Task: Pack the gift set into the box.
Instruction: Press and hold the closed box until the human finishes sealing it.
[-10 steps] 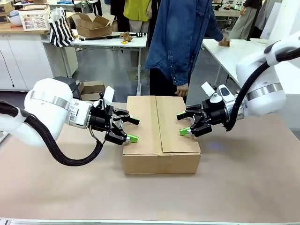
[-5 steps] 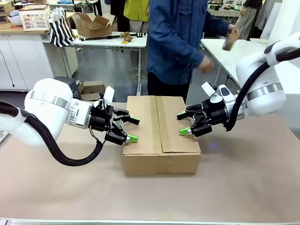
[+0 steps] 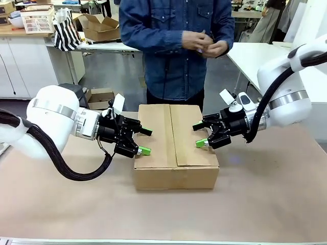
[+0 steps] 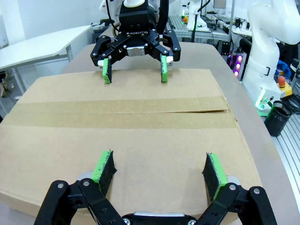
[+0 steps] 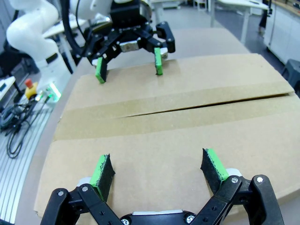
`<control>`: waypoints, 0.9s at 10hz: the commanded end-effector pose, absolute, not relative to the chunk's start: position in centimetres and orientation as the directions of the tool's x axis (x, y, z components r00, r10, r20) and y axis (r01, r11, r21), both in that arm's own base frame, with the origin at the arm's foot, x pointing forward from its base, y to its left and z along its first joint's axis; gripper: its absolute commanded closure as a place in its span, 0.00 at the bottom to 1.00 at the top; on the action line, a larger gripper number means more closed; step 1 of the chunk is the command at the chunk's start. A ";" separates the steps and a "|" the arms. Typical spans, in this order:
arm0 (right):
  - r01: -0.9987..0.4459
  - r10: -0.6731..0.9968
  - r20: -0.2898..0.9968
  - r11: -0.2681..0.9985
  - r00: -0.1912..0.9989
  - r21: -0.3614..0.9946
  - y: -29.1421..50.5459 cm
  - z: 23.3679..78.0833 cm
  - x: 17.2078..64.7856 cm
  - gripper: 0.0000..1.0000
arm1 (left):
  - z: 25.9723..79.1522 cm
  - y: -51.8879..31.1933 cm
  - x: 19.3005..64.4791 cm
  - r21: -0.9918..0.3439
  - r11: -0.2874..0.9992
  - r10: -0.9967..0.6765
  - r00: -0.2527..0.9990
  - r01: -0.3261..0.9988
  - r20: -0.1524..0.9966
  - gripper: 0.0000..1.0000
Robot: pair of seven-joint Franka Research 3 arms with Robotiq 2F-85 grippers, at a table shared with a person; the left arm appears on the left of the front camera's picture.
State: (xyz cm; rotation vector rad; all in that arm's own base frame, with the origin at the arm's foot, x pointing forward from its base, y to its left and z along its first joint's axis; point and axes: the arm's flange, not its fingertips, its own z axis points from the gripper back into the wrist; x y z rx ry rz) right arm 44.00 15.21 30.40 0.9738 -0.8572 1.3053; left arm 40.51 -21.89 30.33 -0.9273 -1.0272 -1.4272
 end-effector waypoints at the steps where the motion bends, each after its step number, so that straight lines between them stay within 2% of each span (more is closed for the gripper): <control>1: -0.996 0.374 0.923 0.010 0.089 0.092 15.2 30.2 43.7 0.00 | 30.3 -21.8 40.4 0.107 -0.033 -0.320 -0.112 0.994 0.941 0.00; 9: -0.996 0.374 0.923 0.010 0.089 0.092 15.2 30.2 43.7 0.00 | 30.3 -21.8 40.4 0.107 -0.033 -0.320 -0.112 0.994 0.941 0.00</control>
